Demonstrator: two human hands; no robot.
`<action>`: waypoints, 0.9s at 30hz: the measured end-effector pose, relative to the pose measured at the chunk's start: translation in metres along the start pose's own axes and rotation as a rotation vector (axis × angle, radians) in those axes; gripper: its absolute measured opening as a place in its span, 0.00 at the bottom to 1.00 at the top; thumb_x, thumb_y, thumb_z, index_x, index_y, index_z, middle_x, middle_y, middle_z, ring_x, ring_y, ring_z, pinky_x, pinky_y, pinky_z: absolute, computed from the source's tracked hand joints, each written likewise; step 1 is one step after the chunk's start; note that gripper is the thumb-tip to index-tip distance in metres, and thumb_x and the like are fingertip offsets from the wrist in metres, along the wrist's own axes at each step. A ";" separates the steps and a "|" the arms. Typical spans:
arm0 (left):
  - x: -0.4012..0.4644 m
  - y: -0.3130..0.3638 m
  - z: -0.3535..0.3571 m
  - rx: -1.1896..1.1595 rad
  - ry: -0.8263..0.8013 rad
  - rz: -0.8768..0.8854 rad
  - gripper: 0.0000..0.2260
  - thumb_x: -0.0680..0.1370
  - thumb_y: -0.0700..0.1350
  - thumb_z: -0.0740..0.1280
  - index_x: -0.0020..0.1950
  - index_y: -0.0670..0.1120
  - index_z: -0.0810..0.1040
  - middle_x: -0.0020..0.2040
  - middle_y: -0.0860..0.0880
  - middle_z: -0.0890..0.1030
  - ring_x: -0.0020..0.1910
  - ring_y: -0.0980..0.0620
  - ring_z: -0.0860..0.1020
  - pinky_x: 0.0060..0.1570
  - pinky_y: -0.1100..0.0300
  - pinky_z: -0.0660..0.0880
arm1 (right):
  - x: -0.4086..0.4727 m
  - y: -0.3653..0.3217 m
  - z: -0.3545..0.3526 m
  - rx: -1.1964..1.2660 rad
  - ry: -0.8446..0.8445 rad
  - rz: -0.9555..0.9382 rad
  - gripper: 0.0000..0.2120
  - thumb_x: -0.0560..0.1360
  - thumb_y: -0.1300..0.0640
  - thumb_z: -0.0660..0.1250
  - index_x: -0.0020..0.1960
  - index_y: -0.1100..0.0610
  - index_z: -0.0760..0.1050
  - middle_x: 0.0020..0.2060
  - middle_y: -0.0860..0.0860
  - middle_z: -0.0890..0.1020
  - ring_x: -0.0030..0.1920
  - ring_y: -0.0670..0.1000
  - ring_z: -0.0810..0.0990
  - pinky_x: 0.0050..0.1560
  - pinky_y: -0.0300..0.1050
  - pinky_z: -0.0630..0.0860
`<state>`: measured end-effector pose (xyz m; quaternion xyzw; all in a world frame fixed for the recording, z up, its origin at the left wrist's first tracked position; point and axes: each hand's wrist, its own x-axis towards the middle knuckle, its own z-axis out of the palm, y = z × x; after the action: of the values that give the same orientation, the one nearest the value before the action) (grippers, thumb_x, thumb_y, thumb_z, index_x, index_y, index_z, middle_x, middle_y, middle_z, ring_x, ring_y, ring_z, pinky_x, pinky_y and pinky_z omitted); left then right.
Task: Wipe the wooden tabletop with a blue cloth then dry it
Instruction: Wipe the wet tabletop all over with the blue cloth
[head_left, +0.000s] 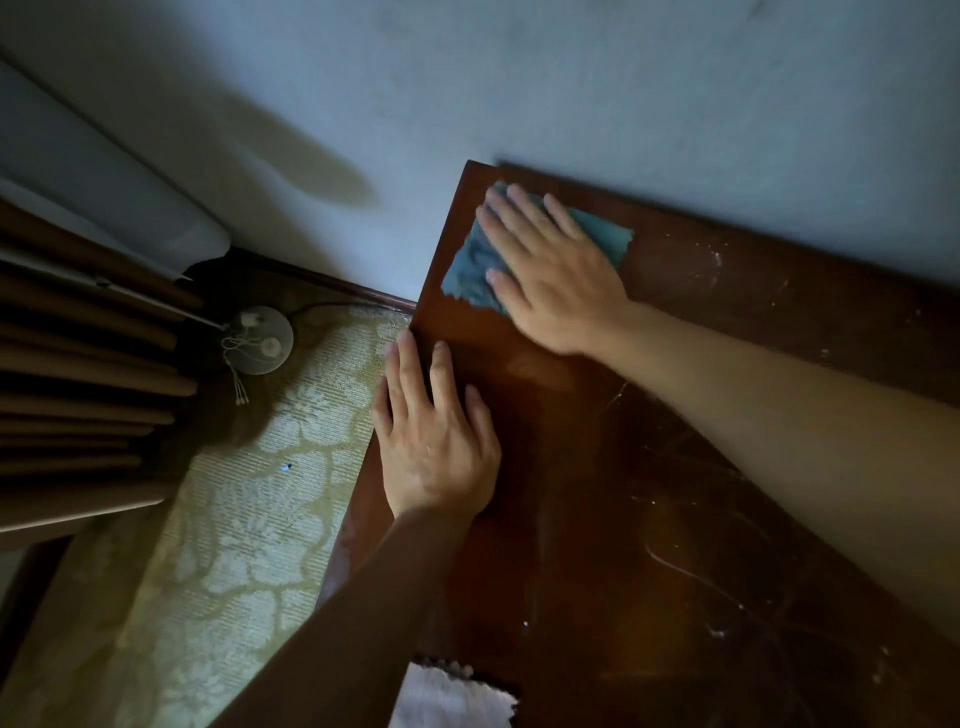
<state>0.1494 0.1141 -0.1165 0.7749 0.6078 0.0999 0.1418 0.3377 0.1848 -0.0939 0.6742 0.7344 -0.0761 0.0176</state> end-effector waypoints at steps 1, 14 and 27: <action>0.000 0.000 0.000 -0.002 -0.002 0.001 0.25 0.81 0.50 0.56 0.76 0.41 0.67 0.80 0.39 0.60 0.80 0.40 0.57 0.75 0.43 0.56 | -0.021 -0.009 0.004 0.007 0.013 -0.027 0.30 0.85 0.46 0.48 0.83 0.60 0.52 0.83 0.57 0.54 0.83 0.56 0.50 0.83 0.56 0.46; -0.001 -0.001 0.001 0.028 -0.010 0.006 0.25 0.81 0.51 0.55 0.76 0.42 0.66 0.80 0.40 0.60 0.79 0.39 0.59 0.73 0.39 0.59 | -0.029 0.055 -0.001 -0.033 -0.043 0.077 0.32 0.84 0.44 0.42 0.83 0.58 0.49 0.83 0.55 0.51 0.83 0.54 0.48 0.83 0.55 0.44; -0.001 0.001 -0.001 0.024 -0.023 0.004 0.25 0.81 0.50 0.55 0.77 0.42 0.64 0.81 0.44 0.59 0.80 0.41 0.55 0.73 0.40 0.55 | -0.072 0.040 0.013 0.018 0.042 -0.010 0.32 0.83 0.43 0.48 0.83 0.57 0.54 0.83 0.55 0.56 0.83 0.55 0.52 0.82 0.55 0.48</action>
<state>0.1502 0.1133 -0.1152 0.7789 0.6057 0.0840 0.1394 0.3824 0.1147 -0.1014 0.6719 0.7374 -0.0688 -0.0043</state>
